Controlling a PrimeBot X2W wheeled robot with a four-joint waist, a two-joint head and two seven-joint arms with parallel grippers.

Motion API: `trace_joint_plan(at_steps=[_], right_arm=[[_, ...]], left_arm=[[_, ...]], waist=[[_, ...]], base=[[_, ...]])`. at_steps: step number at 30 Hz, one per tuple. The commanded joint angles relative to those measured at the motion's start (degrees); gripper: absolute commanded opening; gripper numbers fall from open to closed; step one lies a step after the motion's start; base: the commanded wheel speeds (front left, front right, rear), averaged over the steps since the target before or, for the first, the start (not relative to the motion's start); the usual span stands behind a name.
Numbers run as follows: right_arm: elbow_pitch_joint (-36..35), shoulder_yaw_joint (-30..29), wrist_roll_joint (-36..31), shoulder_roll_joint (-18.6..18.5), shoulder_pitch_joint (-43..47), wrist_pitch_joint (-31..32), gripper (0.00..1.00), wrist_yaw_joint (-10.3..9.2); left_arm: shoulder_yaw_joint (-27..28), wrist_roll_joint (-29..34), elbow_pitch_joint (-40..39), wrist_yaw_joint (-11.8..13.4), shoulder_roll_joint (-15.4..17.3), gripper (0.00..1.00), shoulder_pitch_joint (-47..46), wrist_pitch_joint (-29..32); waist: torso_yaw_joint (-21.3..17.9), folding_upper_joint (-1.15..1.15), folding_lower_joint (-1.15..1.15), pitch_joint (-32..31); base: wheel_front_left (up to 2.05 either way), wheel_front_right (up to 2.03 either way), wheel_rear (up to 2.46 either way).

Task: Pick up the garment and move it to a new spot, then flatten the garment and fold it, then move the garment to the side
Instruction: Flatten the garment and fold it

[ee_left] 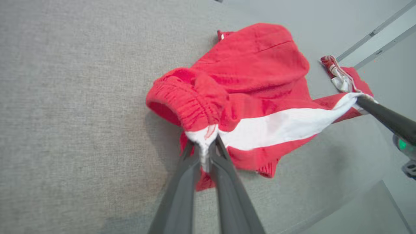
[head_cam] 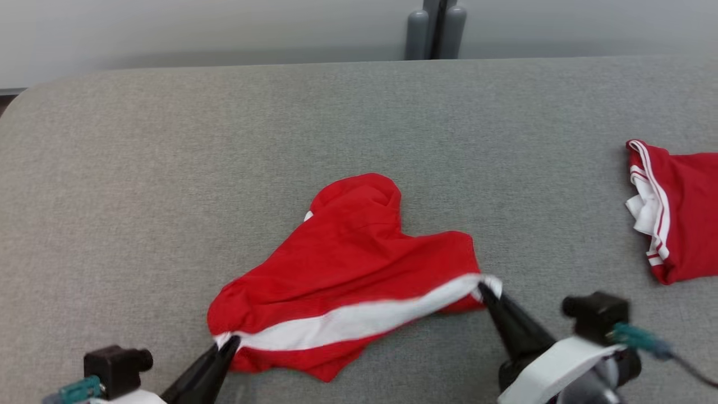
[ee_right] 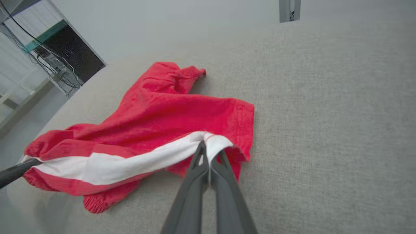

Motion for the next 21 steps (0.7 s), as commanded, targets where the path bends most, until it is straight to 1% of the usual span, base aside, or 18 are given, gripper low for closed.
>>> trace_joint_plan(at_steps=[1, 5, 7, 9, 11, 12, 13, 16, 17, 19, 20, 21], right_arm=[[-2.20, -0.55, 1.72, -0.67, -0.75, 0.18, 0.00, 0.03], [-14.50, -5.17, 8.44, -4.53, -3.03, 3.09, 0.00, 0.04], [-19.16, -7.51, 11.00, -6.02, -5.62, 5.48, 0.00, 0.04], [-22.05, -9.93, 12.20, -8.27, -10.06, 8.36, 0.00, 0.03], [-22.61, -11.25, 13.39, -9.07, -15.87, 11.04, 0.00, 0.03], [-22.01, -12.15, 12.29, -10.49, -19.79, 12.22, 0.00, 0.03], [-20.74, -12.21, 12.19, -10.81, -23.56, 13.43, 0.00, 0.03], [-14.41, -11.68, 10.87, -10.67, -37.14, 15.92, 0.00, 0.03], [-11.68, -11.65, 10.44, -9.76, -41.95, 15.85, 0.00, 0.03], [-4.91, -11.37, 8.44, -8.38, -51.06, 14.65, 0.00, 0.03], [-1.36, -11.34, 7.33, -7.41, -55.17, 13.35, 0.00, 0.03], [2.31, -11.19, 6.36, -6.22, -59.01, 12.15, 0.00, 0.03]], left_arm=[[0.08, -0.51, -1.62, -0.07, 1.05, 0.00, -1.06, -0.16], [2.02, -2.79, -12.28, -0.07, 5.22, 0.00, -3.73, -0.19], [3.16, -4.65, -17.00, -0.07, 7.04, 0.00, -6.50, 0.84], [4.63, -7.21, -20.61, -0.07, 9.05, 0.00, -11.32, 2.86], [5.57, -8.93, -22.01, -0.07, 11.45, 0.00, -17.33, 6.08], [5.92, -9.85, -21.92, -0.02, 12.08, 0.00, -20.92, 7.79], [5.90, -10.72, -21.26, 0.19, 12.77, 0.00, -24.74, 9.61], [5.11, -12.20, -16.32, 1.12, 13.36, 0.00, -38.76, 14.60], [4.55, -11.66, -13.86, 1.35, 13.23, 0.00, -43.73, 15.74], [2.92, -10.50, -7.19, 2.40, 11.19, 0.00, -53.55, 17.11], [2.24, -8.96, -3.81, 2.39, 10.50, 0.00, -58.40, 16.83], [1.91, -7.60, -0.19, 2.97, 9.39, 0.00, -63.18, 16.02]], waist=[[-0.60, 0.00, 0.00, 0.02], [-1.89, 0.00, 0.00, 0.96], [-2.39, 0.00, 0.00, 2.15], [-2.86, 0.00, 0.00, 3.91], [-3.28, 0.00, 0.00, 5.90], [-3.41, 0.00, 0.00, 6.92], [-3.63, 0.00, 0.00, 7.91], [-3.94, 0.00, 0.00, 10.86], [-4.01, 0.00, 0.00, 11.91], [-4.16, 0.00, 0.00, 13.62], [-4.34, 0.00, 0.00, 14.52], [-4.60, 0.00, 0.00, 15.36]], base=[[0.00, 0.00, 0.00], [0.00, 0.00, 0.00], [0.00, 0.00, 0.00], [0.00, 0.00, 0.00], [0.00, 0.00, 0.00], [0.00, 0.00, 0.00], [0.00, 0.00, 0.00], [0.00, 0.00, 0.00], [0.00, 0.00, 0.00], [0.00, 0.00, 0.00], [0.00, 0.00, 0.00], [0.00, 0.00, 0.00]])
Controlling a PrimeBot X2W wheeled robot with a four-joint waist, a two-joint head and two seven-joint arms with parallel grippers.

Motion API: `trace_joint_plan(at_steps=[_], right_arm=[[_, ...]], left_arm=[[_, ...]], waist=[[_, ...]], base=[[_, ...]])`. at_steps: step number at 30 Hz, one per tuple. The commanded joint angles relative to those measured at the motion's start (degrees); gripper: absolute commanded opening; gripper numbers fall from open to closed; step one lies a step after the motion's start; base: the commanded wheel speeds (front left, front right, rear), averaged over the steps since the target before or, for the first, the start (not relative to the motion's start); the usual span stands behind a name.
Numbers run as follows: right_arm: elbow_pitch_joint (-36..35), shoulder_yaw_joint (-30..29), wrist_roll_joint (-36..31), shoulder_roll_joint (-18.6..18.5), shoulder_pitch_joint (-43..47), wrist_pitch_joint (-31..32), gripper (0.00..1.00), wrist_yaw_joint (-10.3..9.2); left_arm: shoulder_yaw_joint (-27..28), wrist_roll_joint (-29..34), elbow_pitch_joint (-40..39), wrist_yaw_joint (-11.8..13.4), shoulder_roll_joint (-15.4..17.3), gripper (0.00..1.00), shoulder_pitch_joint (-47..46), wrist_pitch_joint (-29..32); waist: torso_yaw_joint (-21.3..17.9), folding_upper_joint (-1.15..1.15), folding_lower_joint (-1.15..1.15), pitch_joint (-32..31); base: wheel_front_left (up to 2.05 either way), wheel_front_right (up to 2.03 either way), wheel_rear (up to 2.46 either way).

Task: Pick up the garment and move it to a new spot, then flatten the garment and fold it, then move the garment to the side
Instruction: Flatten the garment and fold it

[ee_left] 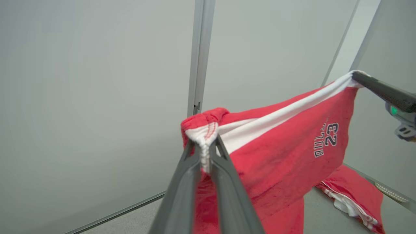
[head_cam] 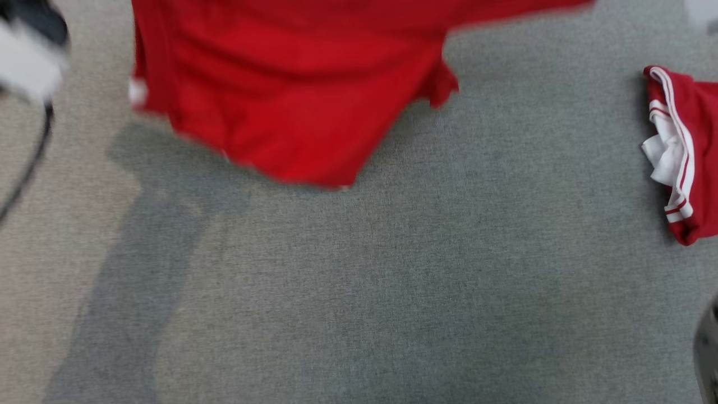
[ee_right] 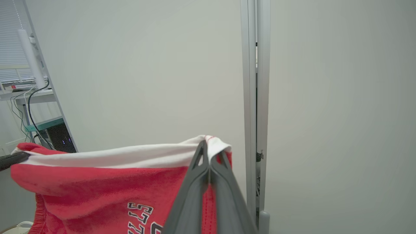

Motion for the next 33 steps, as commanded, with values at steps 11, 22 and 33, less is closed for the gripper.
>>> trace_joint_plan(at_steps=[11, 22, 33], right_arm=[[31.79, -2.24, -6.95, 6.92, -25.57, -23.86, 0.00, 0.00], [30.26, 12.99, 2.14, 1.78, 0.46, -37.49, 0.00, 0.01], [13.37, 12.29, 6.77, -7.20, 43.50, -39.42, 0.00, -0.01]], left_arm=[[-4.44, 11.87, 31.11, -1.99, -6.09, 0.00, -29.65, -19.05], [-18.93, 1.91, 30.05, -2.48, -1.07, 0.00, -7.40, -39.63], [-17.02, 2.87, 18.15, 1.07, -0.96, 0.00, 33.06, -42.89]], waist=[[-4.50, 0.00, 0.00, 9.78], [-3.09, 0.00, 0.00, 10.12], [-1.26, 0.00, 0.00, -5.91]], base=[[0.00, 0.00, 0.00], [0.00, 0.00, 0.00], [0.00, 0.00, 0.00]])
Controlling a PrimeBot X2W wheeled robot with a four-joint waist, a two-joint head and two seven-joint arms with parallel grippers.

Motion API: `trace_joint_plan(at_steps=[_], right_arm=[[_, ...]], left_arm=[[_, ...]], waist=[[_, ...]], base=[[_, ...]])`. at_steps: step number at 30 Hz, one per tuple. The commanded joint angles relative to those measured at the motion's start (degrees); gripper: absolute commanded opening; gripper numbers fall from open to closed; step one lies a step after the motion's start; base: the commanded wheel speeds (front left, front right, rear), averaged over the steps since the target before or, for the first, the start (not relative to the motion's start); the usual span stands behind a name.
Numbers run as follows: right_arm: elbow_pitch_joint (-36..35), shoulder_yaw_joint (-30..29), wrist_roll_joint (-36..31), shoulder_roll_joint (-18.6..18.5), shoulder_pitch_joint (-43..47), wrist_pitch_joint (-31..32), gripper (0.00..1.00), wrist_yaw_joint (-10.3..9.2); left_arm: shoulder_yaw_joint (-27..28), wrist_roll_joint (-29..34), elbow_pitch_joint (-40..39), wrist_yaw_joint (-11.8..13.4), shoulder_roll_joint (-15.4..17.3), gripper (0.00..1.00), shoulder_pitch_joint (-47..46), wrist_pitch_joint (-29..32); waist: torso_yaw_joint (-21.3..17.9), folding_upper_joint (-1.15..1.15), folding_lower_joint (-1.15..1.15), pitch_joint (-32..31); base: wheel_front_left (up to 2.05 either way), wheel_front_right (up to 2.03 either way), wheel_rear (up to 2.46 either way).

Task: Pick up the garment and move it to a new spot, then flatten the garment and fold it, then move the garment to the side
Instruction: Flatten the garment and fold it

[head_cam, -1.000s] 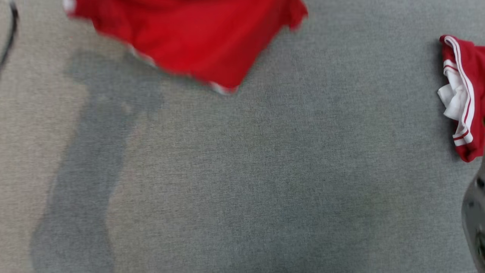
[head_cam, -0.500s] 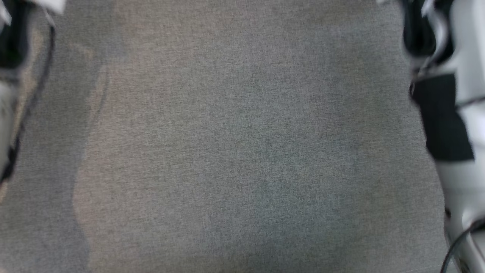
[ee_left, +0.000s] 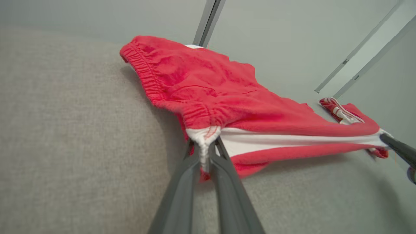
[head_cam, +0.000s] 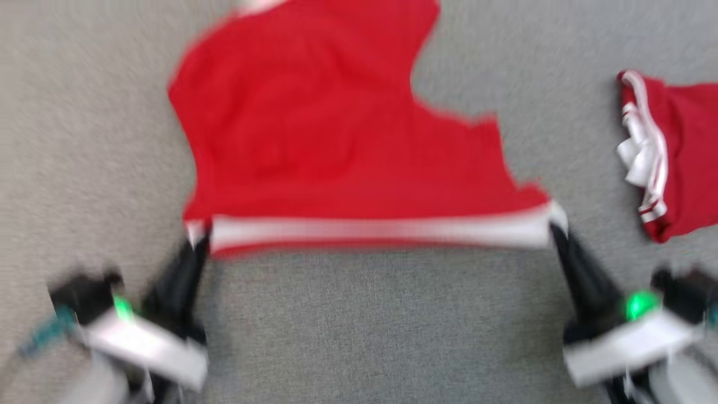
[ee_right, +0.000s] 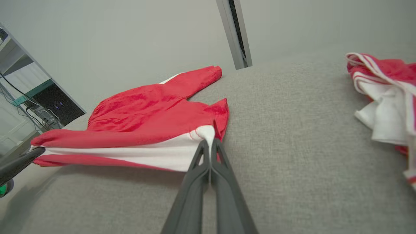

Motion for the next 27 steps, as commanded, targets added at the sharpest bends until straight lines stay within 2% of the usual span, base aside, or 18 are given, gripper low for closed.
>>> trace_joint_plan(at_steps=[1, 6, 9, 11, 15, 17, 18, 23, 27], right_arm=[[-1.34, -0.83, -0.46, -1.23, 4.87, -0.23, 0.00, -0.06], [-9.25, -4.89, -0.15, -1.16, 19.66, 2.22, 0.00, -0.11], [-14.06, -9.26, -0.06, -0.85, 23.63, 3.85, 0.00, -0.11], [-16.41, -10.87, -1.03, -0.74, 23.05, 5.55, 0.00, -0.11], [-18.18, -11.85, -2.59, 0.23, 15.50, 10.01, 0.00, -0.09], [-16.74, -10.39, -3.66, 0.21, 6.77, 14.34, 0.00, -0.04], [-16.74, -10.39, -3.66, 0.21, 6.77, 14.34, 0.00, -0.04], [-9.46, -9.12, -5.42, -2.15, -7.57, 20.26, 0.00, -0.04], [-2.01, -6.44, -6.07, -2.96, -17.78, 22.28, 0.00, -0.03]], left_arm=[[1.72, 0.62, -0.88, 1.91, -0.48, 0.00, 5.61, -0.30], [5.73, 2.07, -7.01, 5.76, -4.81, 0.00, 22.60, -0.30], [5.60, 2.14, -10.59, 5.98, -5.61, 0.00, 26.92, -0.29], [4.96, 1.61, -12.55, 5.07, -5.64, 0.00, 27.64, 0.06], [5.50, 0.37, -14.94, 4.46, -6.28, 0.00, 22.60, 1.74], [5.56, -0.20, -14.89, 4.56, -7.14, 0.00, 16.71, 4.58], [5.56, -0.20, -14.89, 4.56, -7.14, 0.00, 16.71, 4.58], [4.44, -0.68, -11.49, 4.18, -9.65, 0.00, 3.90, 9.66], [3.94, 0.26, -6.61, 5.21, -11.18, 0.00, -4.28, 12.59]], waist=[[0.50, 0.00, 0.00, -7.30], [0.94, 0.00, 0.00, -12.01], [2.32, 0.00, 0.00, -11.80], [3.16, 0.00, 0.00, -11.00], [5.49, 0.00, 0.00, -7.33], [7.79, 0.00, 0.00, -3.52], [7.79, 0.00, 0.00, -3.52], [12.02, 0.00, 0.00, 0.93], [13.76, 0.00, 0.00, 2.43]], base=[[0.00, 0.00, 0.00], [0.00, 0.00, 0.00], [0.00, 0.00, 0.00], [0.00, 0.00, 0.00], [0.00, 0.00, 0.00], [0.00, 0.00, 0.00], [0.00, 0.00, 0.00], [0.00, 0.00, 0.00], [0.00, 0.00, 0.00]])
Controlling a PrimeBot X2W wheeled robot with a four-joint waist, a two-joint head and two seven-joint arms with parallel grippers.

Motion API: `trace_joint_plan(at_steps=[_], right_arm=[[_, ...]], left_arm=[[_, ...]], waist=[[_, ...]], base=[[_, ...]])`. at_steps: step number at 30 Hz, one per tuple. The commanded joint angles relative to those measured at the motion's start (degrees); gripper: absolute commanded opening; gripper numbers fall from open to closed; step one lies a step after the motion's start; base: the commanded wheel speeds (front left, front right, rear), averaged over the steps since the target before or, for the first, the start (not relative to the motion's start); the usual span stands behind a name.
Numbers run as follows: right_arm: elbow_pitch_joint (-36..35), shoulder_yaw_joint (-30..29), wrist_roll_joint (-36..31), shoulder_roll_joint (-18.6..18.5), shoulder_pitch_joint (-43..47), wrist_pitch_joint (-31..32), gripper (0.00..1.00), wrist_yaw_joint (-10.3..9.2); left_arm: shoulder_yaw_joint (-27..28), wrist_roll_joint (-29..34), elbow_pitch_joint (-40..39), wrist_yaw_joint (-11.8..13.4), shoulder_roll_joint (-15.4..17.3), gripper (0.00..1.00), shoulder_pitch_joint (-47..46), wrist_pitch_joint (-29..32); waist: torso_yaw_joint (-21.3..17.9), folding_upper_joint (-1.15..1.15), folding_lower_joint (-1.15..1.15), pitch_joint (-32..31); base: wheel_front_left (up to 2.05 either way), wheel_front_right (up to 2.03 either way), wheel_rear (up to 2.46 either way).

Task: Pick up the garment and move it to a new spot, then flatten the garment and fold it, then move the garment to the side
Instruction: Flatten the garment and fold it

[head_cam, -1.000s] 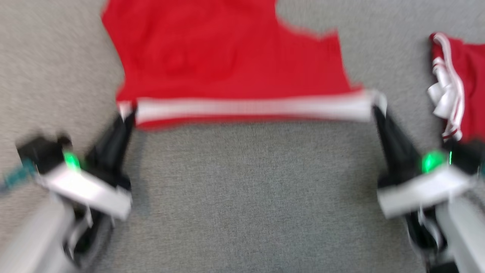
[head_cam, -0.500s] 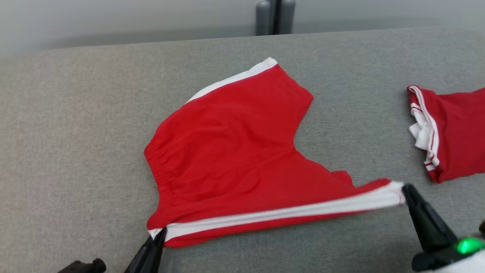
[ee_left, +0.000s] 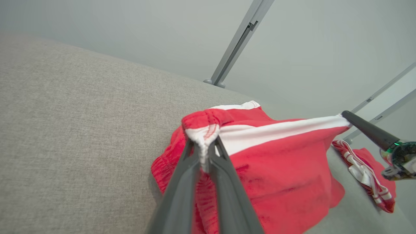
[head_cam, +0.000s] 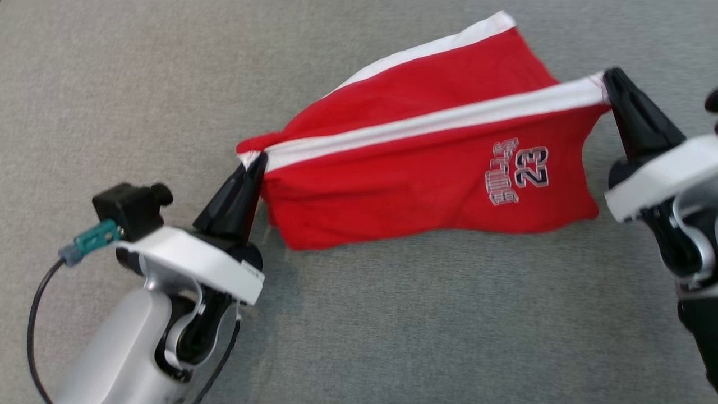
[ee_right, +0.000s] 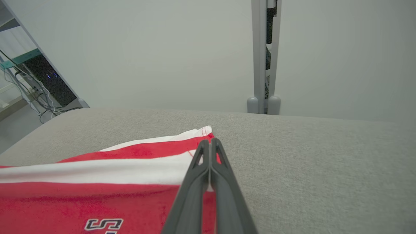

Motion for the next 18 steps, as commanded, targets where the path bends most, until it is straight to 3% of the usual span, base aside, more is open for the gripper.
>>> trace_joint_plan(at_steps=[1, 9, 17, 18], right_arm=[[0.95, 0.16, -0.23, -0.27, -1.89, 0.13, 0.00, -0.01], [17.95, 5.33, -2.04, 0.59, -18.52, -0.28, 0.00, 0.00], [31.42, 9.38, -2.91, 1.83, -26.90, -1.91, 0.00, 0.00], [32.58, 10.11, -3.16, 1.83, -27.45, -2.55, 0.00, 0.00]], left_arm=[[-0.04, 0.09, 0.66, -0.02, -0.12, 0.00, -1.02, 0.15], [-2.63, 0.93, 9.20, -2.06, -3.28, 0.00, -11.15, 3.16], [-4.22, 2.11, 17.35, -1.28, -5.77, 0.00, -16.52, 3.98], [-4.38, 2.28, 17.99, -1.09, -6.00, 0.06, -16.81, 4.04]], waist=[[1.78, 0.00, 0.00, 1.82], [2.97, 0.00, 0.00, 2.84], [4.02, 0.00, 0.00, 3.36], [4.21, 0.00, 0.00, 3.37]], base=[[0.00, 0.00, 0.00], [0.00, 0.00, 0.00], [0.00, 0.00, 0.00], [0.00, 0.00, 0.00]])
